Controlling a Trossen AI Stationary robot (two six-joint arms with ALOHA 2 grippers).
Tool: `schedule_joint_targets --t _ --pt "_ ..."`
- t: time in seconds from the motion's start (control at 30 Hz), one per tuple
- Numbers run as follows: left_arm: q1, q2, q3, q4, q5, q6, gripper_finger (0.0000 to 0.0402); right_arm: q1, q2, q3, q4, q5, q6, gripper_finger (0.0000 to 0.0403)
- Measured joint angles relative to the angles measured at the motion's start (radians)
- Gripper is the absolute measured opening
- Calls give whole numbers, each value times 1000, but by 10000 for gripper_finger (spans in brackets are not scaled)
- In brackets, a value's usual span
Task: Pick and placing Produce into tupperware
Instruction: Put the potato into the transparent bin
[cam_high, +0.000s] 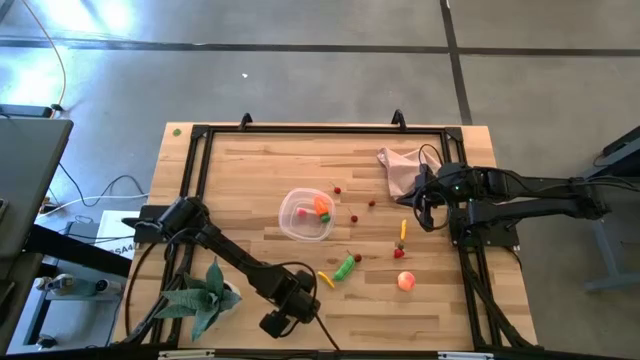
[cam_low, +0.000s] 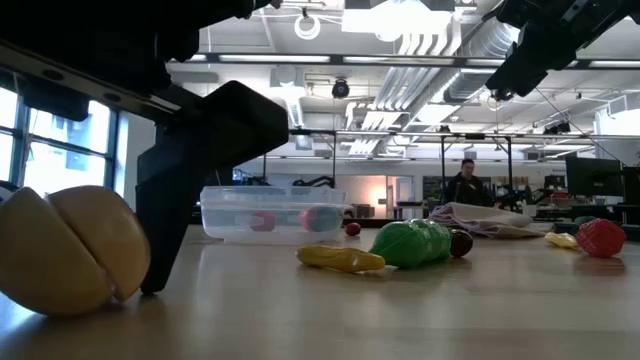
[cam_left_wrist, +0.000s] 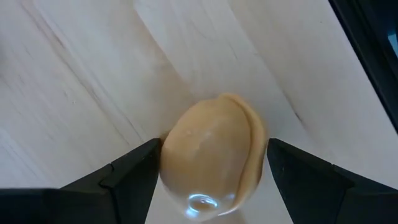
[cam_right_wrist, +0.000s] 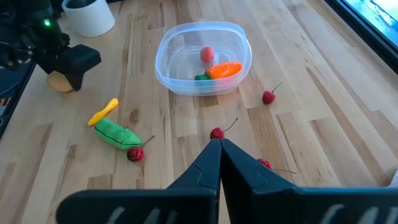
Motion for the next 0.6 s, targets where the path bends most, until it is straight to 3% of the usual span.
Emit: schedule_joint_targets --t 0.6 --pt "1 0 0 10 -15 69 280 0 0 0 0 0 1 0"
